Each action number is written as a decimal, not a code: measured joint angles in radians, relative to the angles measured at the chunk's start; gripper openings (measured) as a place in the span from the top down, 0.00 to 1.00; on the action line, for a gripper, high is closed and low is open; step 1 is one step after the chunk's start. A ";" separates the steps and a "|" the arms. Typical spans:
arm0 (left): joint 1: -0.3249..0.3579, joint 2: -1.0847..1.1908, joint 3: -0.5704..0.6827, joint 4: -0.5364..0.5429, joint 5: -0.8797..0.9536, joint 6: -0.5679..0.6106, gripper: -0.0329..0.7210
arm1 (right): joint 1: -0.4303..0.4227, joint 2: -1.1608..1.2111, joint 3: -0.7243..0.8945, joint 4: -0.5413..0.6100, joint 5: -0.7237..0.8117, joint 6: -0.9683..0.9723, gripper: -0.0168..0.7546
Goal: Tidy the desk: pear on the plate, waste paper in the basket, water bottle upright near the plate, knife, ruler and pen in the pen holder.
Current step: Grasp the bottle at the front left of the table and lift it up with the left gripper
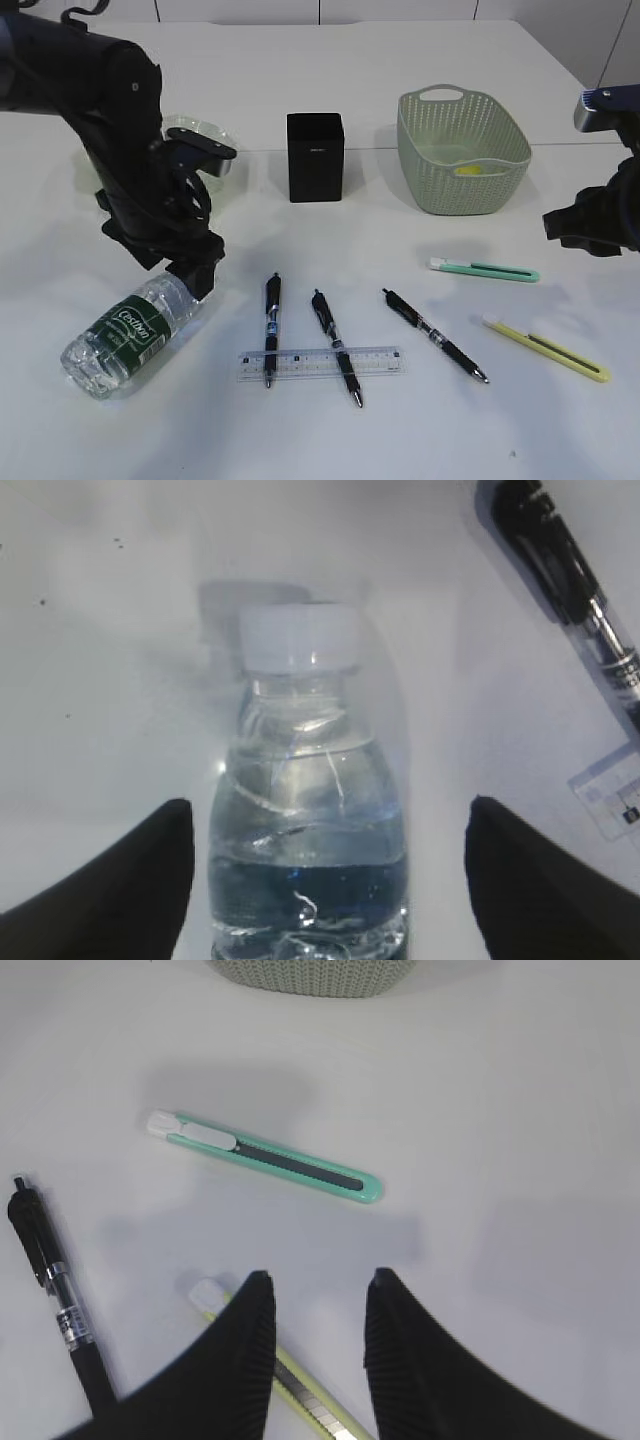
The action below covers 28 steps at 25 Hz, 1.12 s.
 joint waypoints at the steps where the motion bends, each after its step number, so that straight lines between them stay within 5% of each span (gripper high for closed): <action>1: 0.000 0.007 0.000 0.000 0.000 0.000 0.16 | 0.000 0.000 0.000 0.000 0.000 0.000 0.68; 28: 0.000 0.064 0.000 0.008 0.003 0.001 0.17 | 0.000 0.000 0.000 0.000 0.000 0.000 0.67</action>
